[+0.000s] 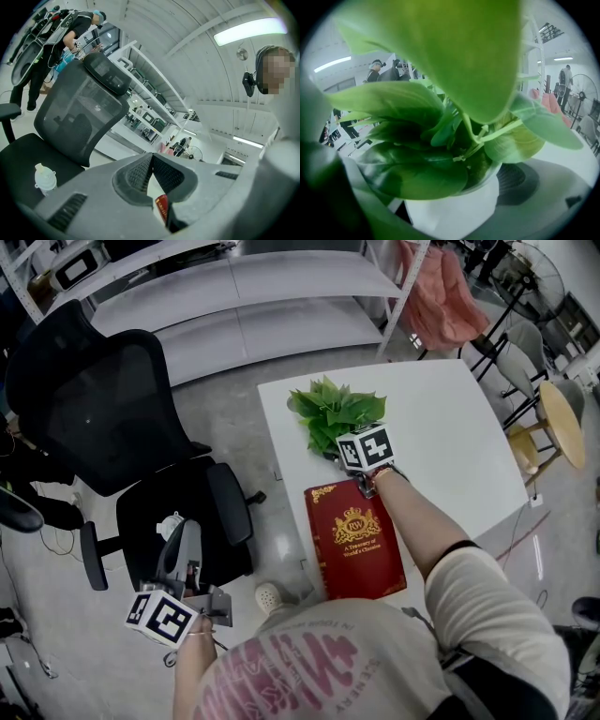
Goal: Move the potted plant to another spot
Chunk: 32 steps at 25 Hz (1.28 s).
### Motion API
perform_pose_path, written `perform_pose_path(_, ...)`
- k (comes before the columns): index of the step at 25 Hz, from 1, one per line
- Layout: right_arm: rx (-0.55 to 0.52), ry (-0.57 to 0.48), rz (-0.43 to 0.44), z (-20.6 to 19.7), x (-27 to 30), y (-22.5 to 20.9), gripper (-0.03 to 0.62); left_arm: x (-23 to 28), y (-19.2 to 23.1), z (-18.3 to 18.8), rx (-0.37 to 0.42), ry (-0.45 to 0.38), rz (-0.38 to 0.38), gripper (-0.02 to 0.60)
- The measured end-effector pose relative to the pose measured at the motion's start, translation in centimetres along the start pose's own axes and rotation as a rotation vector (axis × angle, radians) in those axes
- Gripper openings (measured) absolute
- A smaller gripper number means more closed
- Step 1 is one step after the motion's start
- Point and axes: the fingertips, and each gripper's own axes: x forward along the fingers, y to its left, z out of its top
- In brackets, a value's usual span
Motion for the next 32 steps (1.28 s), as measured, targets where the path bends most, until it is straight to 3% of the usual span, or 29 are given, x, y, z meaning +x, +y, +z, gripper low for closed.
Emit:
perform_pose_path(14,0.045,-0.023,-0.116,-0.6,-1.3,-1.2,0.568,0.3,0.8,1.1,-0.005,-0.006,-0.046,0.003)
perform_pose_path(22,0.183,-0.055,-0.178,-0.8,-3.9,-0.3,0.568,2.0,0.4,3.5,0.009,0.023,-0.165,0.003)
perform_pose_path(32,0.256,-0.124,-0.206,-0.9,-9.4,3.0,0.567,2.3,-1.4,5.2,0.028,0.072,-0.294,0.003)
